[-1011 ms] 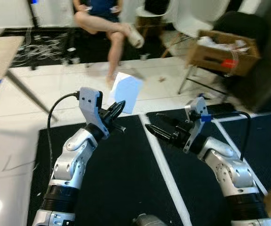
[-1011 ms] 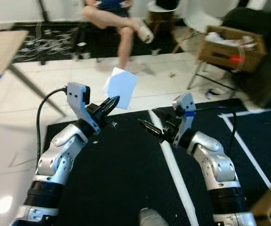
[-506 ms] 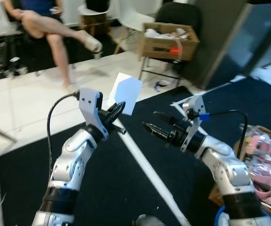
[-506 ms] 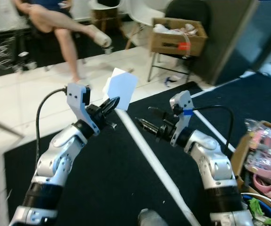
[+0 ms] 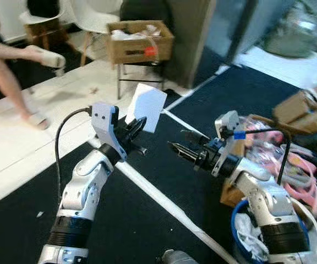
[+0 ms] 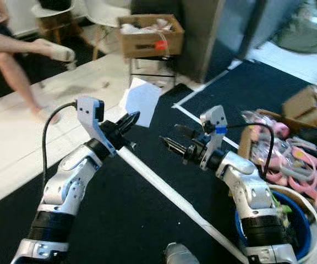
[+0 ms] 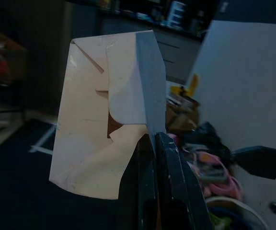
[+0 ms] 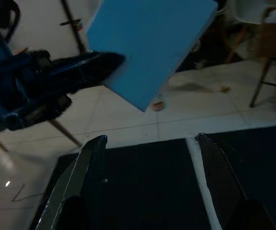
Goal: Picking trash to rubbish bin
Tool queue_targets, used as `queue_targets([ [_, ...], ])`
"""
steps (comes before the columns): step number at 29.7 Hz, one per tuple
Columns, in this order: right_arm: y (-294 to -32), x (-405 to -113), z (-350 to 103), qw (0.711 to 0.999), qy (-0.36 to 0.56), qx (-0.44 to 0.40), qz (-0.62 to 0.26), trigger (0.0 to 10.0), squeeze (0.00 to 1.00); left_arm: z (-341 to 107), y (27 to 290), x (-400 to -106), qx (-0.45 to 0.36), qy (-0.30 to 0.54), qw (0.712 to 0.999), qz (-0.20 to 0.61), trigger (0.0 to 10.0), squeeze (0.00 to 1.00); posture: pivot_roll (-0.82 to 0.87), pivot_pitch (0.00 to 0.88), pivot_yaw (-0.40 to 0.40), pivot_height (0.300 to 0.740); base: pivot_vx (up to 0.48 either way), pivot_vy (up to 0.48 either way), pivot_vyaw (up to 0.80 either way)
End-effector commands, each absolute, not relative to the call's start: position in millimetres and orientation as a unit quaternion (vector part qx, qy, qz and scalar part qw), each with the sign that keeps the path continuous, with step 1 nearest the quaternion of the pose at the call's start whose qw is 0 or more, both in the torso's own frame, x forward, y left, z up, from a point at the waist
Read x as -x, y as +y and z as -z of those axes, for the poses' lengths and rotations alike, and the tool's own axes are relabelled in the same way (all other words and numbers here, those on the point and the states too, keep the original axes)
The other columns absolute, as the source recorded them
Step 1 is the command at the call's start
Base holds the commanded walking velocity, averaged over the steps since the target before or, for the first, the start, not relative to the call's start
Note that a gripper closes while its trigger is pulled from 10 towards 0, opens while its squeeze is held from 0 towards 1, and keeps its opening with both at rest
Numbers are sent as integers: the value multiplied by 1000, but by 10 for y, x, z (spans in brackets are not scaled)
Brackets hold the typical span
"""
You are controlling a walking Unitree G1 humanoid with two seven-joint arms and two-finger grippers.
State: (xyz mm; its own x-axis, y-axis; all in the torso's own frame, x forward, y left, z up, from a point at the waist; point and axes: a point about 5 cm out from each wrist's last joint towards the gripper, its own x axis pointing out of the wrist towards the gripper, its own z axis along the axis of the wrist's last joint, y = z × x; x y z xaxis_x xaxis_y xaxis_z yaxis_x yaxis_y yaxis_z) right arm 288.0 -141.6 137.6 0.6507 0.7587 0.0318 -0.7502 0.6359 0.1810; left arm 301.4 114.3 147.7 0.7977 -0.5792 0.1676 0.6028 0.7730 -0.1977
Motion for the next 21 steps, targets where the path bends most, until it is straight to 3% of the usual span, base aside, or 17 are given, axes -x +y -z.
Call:
queue_targets([
  [1,-1426,-2873,-1356,904,28,-92,-416,10000,0,-1408,1182,-3017,107,-42,945,305,10000,0,-83,0,-13,740,0,0,-788],
  [14,-1433,-2875,-1385,907,14,-90,-411,10000,0,-1410,1177,-3025,102,-47,945,307,10000,0,-88,0,-11,740,0,0,-718],
  [21,-1432,-2873,-1405,907,10,-89,-411,10000,0,-1422,1177,-3013,103,-57,943,311,10000,0,-87,0,-11,740,282,0,0],
])
